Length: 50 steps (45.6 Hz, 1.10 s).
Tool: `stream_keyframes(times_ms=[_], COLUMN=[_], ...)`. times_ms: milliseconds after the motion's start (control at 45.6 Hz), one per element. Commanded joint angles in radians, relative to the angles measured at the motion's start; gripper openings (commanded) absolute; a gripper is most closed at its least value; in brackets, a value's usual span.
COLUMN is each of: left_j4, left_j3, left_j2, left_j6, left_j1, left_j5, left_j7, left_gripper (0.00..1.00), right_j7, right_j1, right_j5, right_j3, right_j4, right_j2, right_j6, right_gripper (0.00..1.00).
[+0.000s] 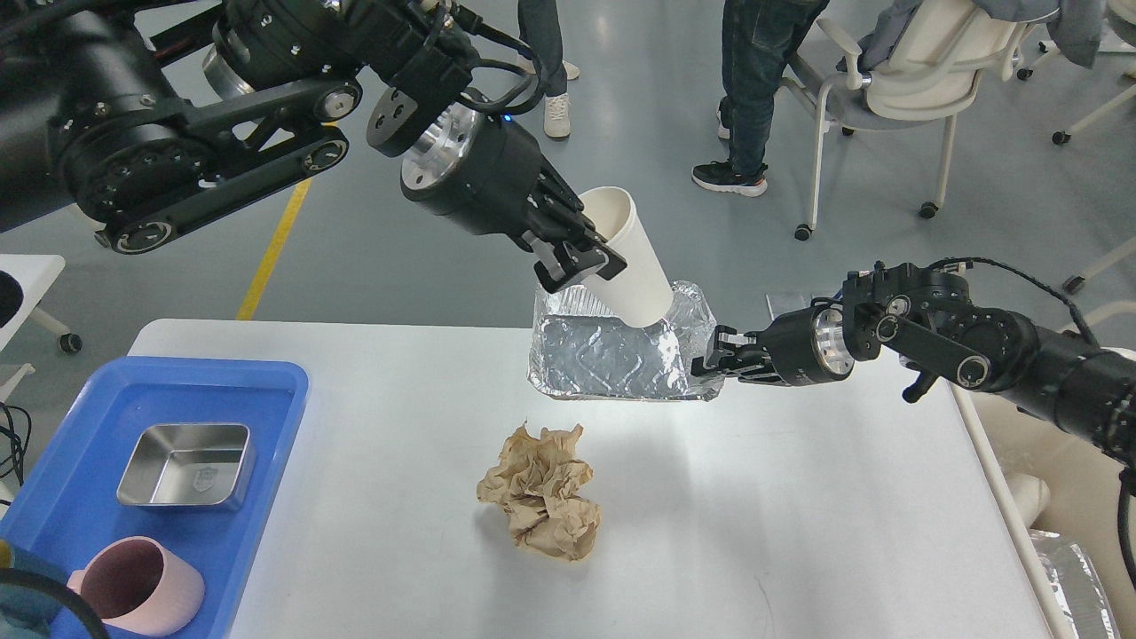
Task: Tidy desktop
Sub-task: 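Lift the paper cup and lower it into the held foil tray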
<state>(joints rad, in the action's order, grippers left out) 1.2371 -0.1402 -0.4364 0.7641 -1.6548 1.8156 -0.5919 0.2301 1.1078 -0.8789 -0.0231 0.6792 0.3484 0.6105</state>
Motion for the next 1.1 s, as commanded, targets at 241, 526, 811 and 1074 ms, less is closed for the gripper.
stream_keyframes(times_ms=[241,526,811,1074], left_j4=[-0.146,-0.288,-0.347,-0.392], left_j3=[0.126,0.206,0.209,0.228], left_j2=[0.04,0.211,0.323,0.352], left_j6=[-0.12,-0.186,-0.204,-0.249], left_j1=[0.033,0.035,0.036,0.081], left_j5=[0.133,0.131,0.128,0.128], left_j7=[-0.002,-0.003,0.001,0.012], left_gripper=[0.05,0.05,0.05,0.06], right_j7=[0.0,0.0,0.002,0.003], right_j1=[0.012,0.012,0.014,0.012], right_j5=[0.002,0.002,0.002,0.002], right_j3=[0.0,0.0,0.002,0.002], right_j4=[0.008,0.01,0.02,0.026], right_j2=[0.004,0.006,0.015,0.02], right_j6=[0.003,0.003,0.005,0.005], right_gripper=[0.0,0.0,0.0,0.0])
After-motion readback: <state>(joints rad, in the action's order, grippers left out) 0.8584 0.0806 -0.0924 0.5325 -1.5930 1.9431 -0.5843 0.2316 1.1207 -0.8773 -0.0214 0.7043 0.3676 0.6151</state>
